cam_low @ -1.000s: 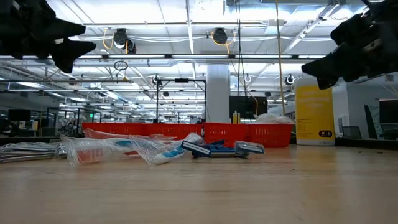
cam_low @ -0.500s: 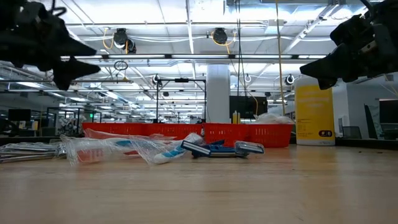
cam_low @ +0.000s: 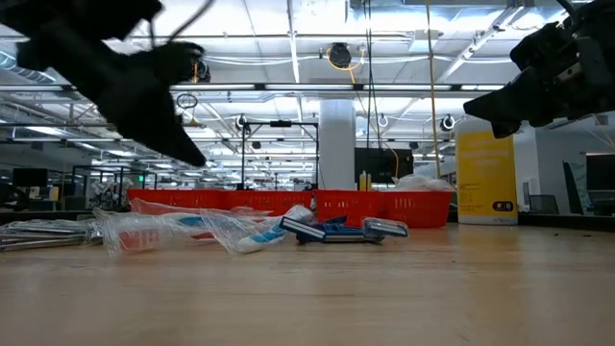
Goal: Pick & Place Travel size toiletries
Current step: Put the light green toothbrush into the vertical left red bin
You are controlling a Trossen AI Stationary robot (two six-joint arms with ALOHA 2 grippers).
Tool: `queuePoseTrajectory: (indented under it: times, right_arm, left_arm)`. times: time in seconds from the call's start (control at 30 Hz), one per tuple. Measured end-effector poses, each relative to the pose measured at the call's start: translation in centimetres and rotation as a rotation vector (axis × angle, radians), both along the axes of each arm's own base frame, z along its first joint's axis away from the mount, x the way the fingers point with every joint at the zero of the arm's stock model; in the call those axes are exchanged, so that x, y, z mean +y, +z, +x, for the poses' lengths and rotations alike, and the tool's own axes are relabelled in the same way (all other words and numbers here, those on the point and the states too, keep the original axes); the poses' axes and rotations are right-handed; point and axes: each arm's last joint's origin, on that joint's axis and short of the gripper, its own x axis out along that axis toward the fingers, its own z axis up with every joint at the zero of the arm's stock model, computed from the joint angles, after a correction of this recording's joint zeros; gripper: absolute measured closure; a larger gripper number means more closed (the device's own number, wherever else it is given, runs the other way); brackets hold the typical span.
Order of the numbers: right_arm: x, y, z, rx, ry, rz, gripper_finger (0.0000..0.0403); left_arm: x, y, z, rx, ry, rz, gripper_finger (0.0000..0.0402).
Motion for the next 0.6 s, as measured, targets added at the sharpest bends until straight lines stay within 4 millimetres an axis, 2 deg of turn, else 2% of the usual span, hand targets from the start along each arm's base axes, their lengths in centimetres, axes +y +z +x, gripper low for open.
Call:
queuePoseTrajectory:
  times: [0.13, 0.27, 0.5, 0.6]
  right_arm:
    - [0.0, 0.0, 0.0, 0.0, 0.0, 0.0, 0.0395]
    - [0.0, 0.0, 0.0, 0.0, 0.0, 0.0, 0.0395]
    - [0.0, 0.0, 0.0, 0.0, 0.0, 0.0, 0.0398]
    - [0.0, 0.0, 0.0, 0.0, 0.0, 0.0, 0.0396]
  left_arm:
    - [0.0, -1.3, 3.0, 0.18, 0.007, 0.089, 0.0177]
    - [1.6, -1.9, 4.9, 0.286, 0.101, 0.084, 0.0177]
    - [3.9, -3.8, 6.0, 0.378, 0.032, -0.134, 0.0177]
    - [4.4, -4.4, 6.1, 0.392, 0.039, -0.168, 0.0177]
